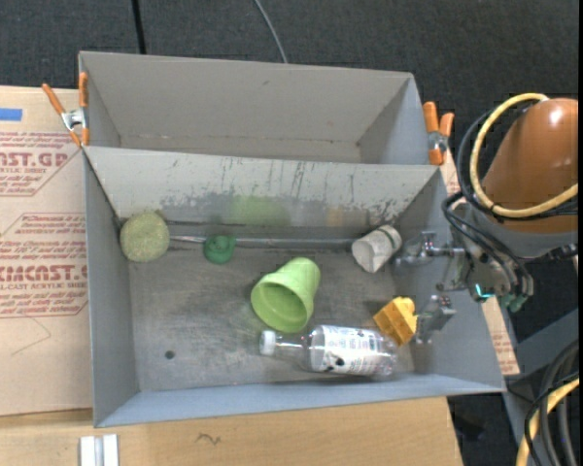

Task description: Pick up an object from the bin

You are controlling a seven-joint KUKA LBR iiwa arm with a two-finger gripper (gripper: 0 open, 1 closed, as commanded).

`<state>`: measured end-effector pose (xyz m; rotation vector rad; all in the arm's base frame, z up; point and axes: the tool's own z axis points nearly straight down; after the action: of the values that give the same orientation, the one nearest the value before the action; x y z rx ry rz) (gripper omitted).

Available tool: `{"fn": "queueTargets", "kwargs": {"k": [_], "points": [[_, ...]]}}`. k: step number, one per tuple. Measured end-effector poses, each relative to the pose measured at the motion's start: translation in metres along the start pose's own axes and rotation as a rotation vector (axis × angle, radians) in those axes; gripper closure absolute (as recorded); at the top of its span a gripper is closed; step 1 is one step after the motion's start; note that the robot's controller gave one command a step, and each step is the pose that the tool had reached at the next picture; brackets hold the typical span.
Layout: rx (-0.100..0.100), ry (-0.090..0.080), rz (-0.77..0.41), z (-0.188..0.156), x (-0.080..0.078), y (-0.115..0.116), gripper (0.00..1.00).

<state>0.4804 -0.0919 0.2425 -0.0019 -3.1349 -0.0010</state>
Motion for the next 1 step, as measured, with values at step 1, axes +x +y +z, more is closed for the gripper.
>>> {"fn": "queueTargets", "kwargs": {"k": [1], "points": [[0.001, -0.008, -0.002, -0.0041, -0.0016, 0.0005, 0.0]]}}
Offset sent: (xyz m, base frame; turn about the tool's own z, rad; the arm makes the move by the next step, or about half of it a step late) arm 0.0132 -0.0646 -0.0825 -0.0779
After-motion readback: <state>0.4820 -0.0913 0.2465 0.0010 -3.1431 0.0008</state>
